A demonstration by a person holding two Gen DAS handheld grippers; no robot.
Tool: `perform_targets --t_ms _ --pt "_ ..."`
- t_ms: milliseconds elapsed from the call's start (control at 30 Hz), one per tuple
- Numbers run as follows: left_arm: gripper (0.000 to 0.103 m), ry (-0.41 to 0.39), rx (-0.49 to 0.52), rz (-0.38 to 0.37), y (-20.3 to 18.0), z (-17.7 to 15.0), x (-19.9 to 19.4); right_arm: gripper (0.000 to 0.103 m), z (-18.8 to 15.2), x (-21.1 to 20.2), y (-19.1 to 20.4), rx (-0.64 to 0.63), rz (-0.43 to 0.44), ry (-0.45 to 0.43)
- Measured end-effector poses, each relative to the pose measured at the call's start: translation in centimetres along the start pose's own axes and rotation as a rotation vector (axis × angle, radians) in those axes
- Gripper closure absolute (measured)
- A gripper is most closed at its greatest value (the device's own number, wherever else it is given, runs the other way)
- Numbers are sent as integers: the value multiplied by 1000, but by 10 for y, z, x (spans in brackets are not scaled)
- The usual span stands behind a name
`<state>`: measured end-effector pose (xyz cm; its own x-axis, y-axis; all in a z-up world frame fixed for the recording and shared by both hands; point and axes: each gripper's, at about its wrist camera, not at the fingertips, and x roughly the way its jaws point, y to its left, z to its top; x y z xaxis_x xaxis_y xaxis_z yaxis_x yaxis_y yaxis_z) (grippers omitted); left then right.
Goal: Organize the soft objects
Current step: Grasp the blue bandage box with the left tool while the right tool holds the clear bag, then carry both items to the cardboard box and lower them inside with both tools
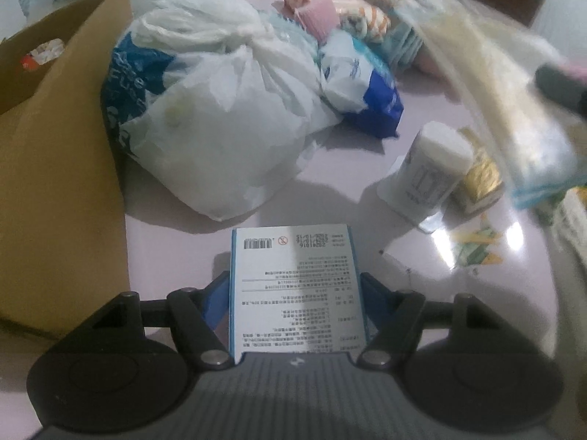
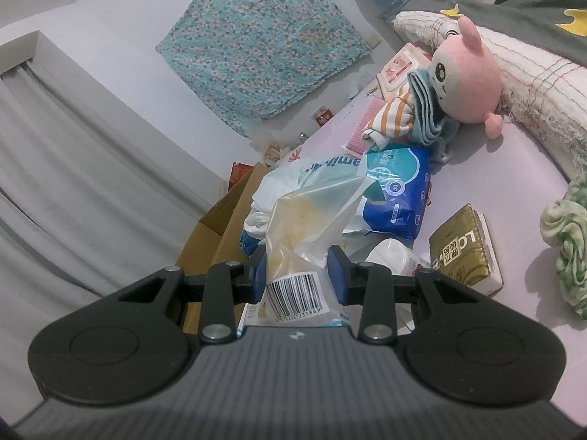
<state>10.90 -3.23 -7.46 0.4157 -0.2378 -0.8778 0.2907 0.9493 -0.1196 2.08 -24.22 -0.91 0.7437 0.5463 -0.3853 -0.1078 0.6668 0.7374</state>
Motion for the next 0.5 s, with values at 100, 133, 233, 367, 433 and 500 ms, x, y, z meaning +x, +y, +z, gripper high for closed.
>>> perform_targets --t_ms 100,133,233,367,433,500 --pt "29 -60 -18 -21 2 1 -18 69 0 0 2 -3 -1 -1" --pt "29 -81 -25 -30 3 2 -24 69 1 0 3 -6 2 -3" --pt "29 -139 -59 -66 6 5 -47 69 4 -1 13 -23 19 -14" --pt "29 -233 -101 -115 13 11 -84 69 12 0 35 -65 54 -30" --pt "29 -274 -130 -142 20 13 -103 69 18 3 50 -92 78 -37" --pt "29 -308 -168 -176 29 16 -120 69 24 7 65 -118 104 -42"
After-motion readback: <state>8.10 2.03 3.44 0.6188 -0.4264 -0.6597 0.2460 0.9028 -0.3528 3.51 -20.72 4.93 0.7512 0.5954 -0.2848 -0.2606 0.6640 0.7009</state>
